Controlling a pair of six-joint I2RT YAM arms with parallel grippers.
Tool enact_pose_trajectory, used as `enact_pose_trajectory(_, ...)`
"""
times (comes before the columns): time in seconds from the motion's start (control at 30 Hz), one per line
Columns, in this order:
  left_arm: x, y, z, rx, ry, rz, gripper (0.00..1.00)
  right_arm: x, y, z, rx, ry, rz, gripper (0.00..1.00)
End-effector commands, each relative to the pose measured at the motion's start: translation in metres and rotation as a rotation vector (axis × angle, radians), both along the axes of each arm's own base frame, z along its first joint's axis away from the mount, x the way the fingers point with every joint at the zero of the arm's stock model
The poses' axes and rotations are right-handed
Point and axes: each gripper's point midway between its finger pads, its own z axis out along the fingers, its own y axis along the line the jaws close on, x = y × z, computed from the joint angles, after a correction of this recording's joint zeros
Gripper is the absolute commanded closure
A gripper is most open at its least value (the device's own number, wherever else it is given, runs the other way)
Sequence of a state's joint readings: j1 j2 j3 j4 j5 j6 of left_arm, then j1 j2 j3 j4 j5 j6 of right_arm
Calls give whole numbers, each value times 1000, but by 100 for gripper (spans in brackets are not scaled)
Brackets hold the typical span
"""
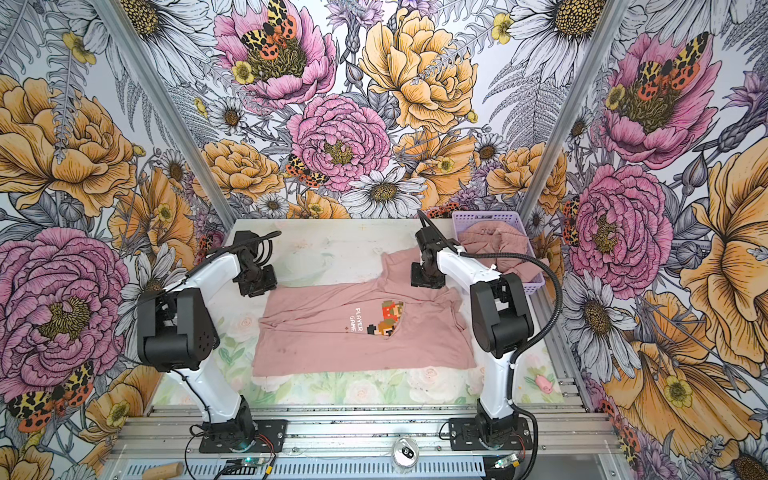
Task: Fold and stack the mixed laundry pile
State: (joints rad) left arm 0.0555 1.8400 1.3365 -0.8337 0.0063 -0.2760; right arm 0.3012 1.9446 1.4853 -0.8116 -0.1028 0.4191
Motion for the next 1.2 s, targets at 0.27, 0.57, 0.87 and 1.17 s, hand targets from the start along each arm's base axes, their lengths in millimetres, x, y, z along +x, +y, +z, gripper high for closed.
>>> enact_pose_trajectory(0.27,39,18,-19,17,-78,34,63,-5,0,15,6,-31,-5,49)
enact_pose_trajectory(0.57,41,20,-24,-18,-94,58,64,-2,2,11,11,-21,-1,49)
enact_pose_trajectory(0.87,43,11,-35,-67,-83,51,69,-3,1,10,7,-22,0,49)
enact_pose_trajectory(1.17,33,7,-44,-78,-53,42,81,1,2,12,6,-28,-2,49)
